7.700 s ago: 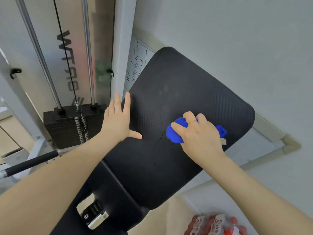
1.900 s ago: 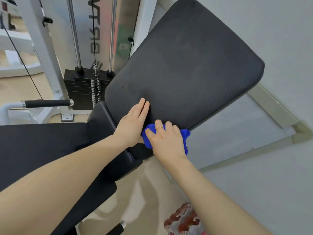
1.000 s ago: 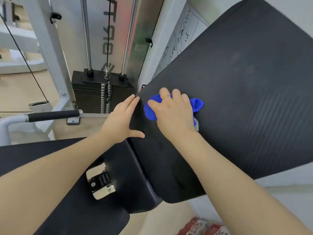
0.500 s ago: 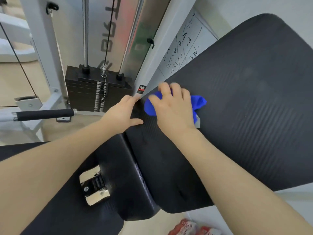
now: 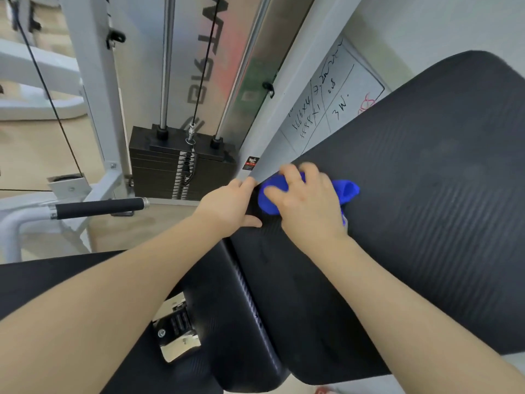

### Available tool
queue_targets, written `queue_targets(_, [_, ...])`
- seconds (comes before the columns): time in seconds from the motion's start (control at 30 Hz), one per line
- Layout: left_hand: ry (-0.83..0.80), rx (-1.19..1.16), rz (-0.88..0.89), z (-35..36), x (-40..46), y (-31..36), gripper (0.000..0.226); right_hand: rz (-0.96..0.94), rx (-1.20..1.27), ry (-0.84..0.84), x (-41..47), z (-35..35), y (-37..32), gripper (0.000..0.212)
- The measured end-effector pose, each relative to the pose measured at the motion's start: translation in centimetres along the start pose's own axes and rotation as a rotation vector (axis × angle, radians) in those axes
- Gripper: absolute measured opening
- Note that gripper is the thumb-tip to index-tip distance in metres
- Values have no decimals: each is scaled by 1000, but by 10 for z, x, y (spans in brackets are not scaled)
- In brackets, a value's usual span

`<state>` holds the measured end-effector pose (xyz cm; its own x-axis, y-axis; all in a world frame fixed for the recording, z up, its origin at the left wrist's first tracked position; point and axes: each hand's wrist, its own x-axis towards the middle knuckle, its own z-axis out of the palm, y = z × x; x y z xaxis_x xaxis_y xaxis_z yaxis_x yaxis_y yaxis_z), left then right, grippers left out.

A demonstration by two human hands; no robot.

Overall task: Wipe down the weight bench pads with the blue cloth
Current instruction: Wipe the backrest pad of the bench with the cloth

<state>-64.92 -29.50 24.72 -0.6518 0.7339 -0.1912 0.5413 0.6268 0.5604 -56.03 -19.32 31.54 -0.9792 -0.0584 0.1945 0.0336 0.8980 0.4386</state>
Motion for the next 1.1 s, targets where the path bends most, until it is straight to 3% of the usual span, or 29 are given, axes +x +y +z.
queue_targets(0.1, [-12, -26, 11, -4, 1, -1, 68, 69, -16, 18, 32, 6, -4, 23])
queue_targets(0.23, [-21, -31, 27, -3, 3, -4, 68, 79, -6, 87, -6, 3, 0, 37])
queue_targets(0.33, [-20, -48, 25, -2, 3, -6, 67, -62, -66, 37, -52, 6, -16, 54])
queue_targets(0.43, [-26, -68, 23, -1, 4, -7, 66, -211, -127, -14, -42, 6, -11, 37])
queue_targets(0.6, [-15, -81, 15, 1, 4, -10, 68, 275, -135, 225, 37, -3, 24, 24])
queue_targets(0.67, [-21, -85, 18, -1, 2, -8, 69, 282, -130, 242, 33, 3, 9, 34])
queue_targets(0.83, [-30, -77, 22, -2, 0, -5, 68, 29, -105, 80, -14, 17, -20, 38])
queue_targets(1.03, [-23, -45, -15, 2, 0, -8, 71, 316, -184, 295, 21, -24, 61, 42])
queue_targets(1.1, [-27, -54, -20, 1, -1, -6, 72, 351, -189, 297, 24, -29, 68, 41])
